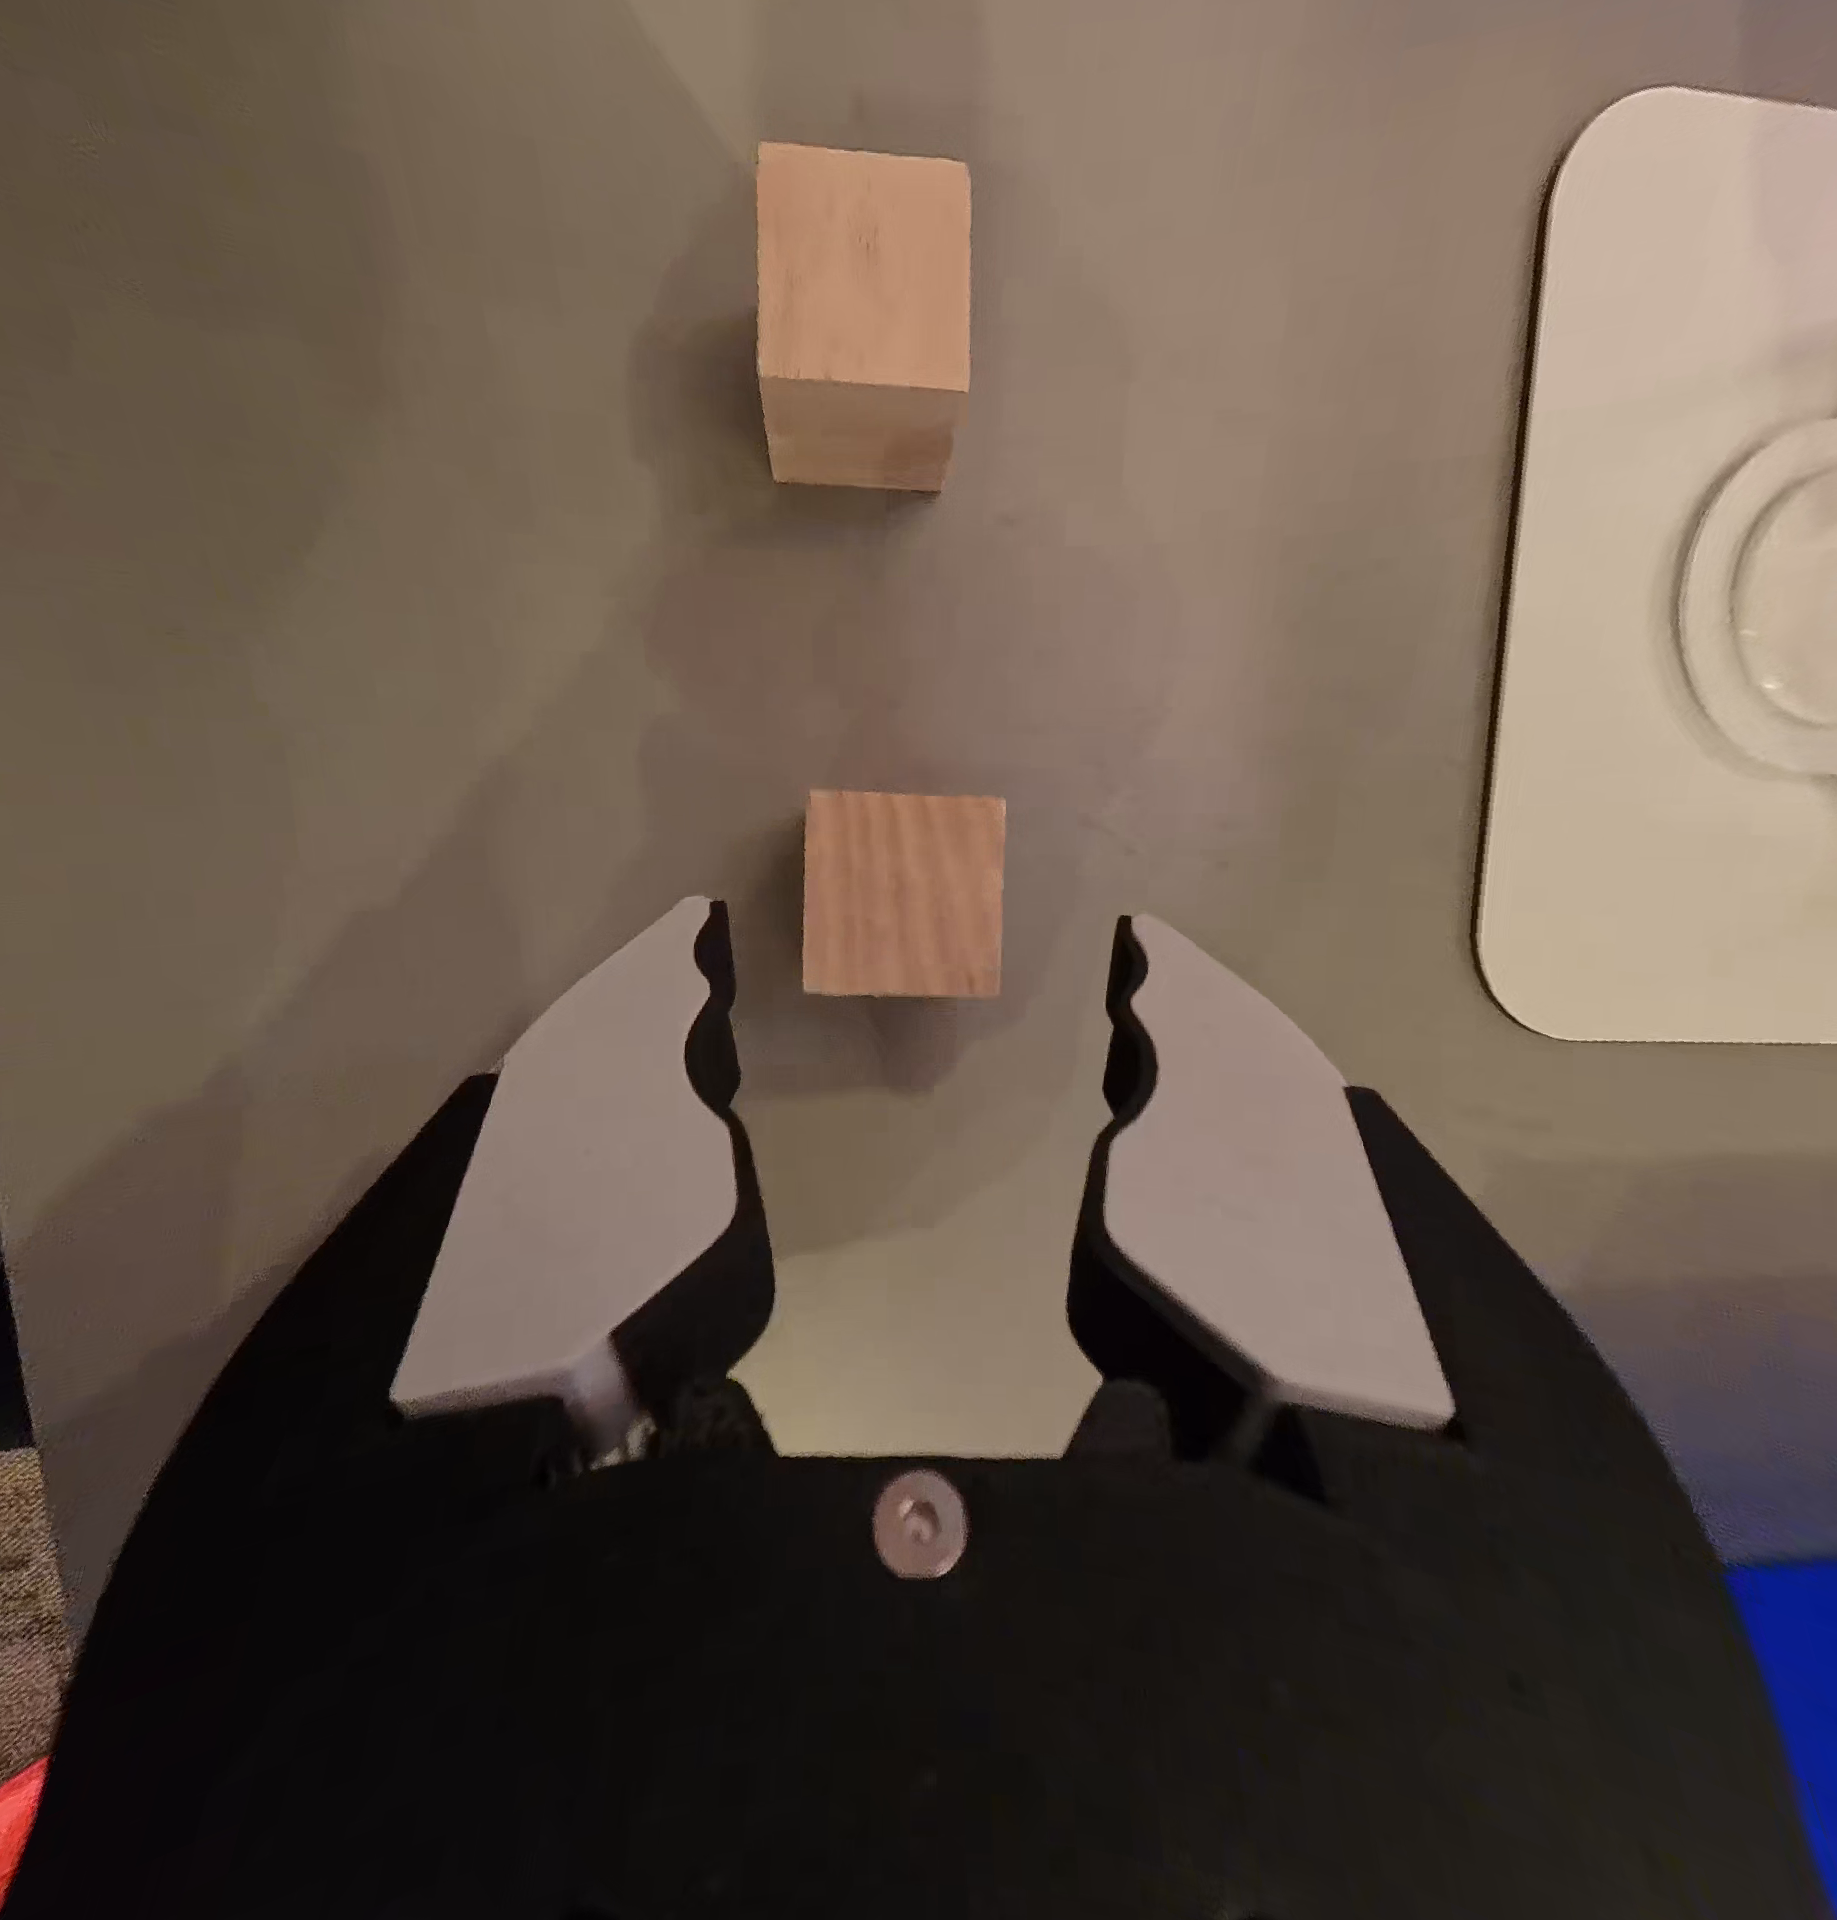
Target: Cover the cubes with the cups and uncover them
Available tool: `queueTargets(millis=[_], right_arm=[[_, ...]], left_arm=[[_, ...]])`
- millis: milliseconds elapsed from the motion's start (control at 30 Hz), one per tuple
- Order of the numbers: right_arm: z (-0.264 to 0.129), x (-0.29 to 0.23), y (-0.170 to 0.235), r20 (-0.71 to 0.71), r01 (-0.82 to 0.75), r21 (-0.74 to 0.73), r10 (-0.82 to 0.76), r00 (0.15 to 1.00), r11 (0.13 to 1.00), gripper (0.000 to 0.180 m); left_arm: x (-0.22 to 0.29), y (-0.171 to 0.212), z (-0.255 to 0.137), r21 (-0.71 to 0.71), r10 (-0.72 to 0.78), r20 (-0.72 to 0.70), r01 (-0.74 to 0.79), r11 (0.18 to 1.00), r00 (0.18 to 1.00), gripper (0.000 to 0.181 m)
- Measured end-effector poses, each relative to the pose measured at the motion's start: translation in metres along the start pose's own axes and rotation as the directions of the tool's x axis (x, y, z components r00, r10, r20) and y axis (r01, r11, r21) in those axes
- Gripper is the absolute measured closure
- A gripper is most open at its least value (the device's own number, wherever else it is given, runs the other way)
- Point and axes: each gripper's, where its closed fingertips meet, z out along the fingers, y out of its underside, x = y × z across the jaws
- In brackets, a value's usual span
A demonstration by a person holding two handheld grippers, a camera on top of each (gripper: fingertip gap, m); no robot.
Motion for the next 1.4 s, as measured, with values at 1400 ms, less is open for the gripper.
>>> queueTargets(millis=[1400], right_arm=[[-0.159, 0.188, 0.244, -0.13, -0.099, -0.349, 0.057, 0.99, 0.932, 0.134]], left_arm=[[-0.001, 0.013, 0.007, -0.037, -0.001, 0.003, 0.002, 0.999, 1.0, 0.181]])
